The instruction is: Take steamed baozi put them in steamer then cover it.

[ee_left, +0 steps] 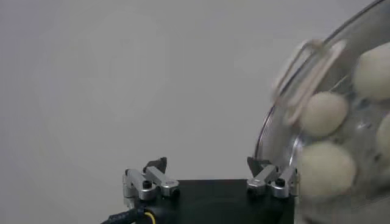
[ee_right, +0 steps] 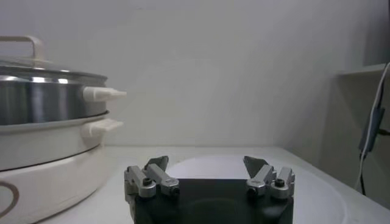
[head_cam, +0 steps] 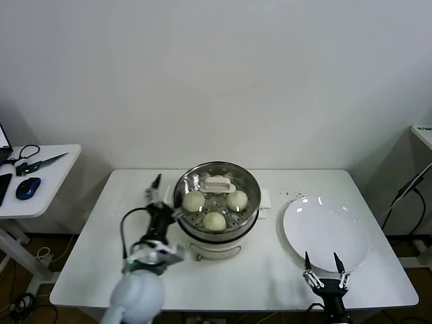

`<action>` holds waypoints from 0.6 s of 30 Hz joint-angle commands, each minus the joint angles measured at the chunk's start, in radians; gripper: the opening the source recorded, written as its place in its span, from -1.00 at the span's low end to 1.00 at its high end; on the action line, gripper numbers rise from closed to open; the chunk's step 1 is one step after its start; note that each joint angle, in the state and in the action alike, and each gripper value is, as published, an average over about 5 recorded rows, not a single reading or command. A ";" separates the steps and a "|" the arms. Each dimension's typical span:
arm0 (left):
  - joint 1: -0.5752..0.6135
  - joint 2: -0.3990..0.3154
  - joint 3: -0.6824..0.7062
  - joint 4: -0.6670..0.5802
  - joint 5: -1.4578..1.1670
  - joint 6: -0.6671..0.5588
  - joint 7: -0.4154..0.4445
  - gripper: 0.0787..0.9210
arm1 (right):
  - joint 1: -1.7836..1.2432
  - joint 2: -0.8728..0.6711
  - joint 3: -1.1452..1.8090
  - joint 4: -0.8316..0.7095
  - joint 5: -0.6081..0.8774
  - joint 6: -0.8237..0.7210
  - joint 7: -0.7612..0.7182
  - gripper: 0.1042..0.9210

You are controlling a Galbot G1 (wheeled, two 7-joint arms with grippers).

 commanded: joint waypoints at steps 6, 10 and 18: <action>0.201 0.087 -0.456 -0.016 -0.934 -0.295 -0.159 0.77 | 0.018 -0.015 -0.006 -0.014 -0.006 0.027 -0.016 0.76; 0.307 0.130 -0.518 0.072 -1.161 -0.427 -0.152 0.77 | 0.025 -0.017 -0.010 -0.025 -0.005 0.026 -0.016 0.76; 0.311 0.035 -0.416 0.251 -1.142 -0.580 -0.115 0.77 | 0.024 -0.012 -0.020 -0.027 -0.002 0.028 -0.011 0.76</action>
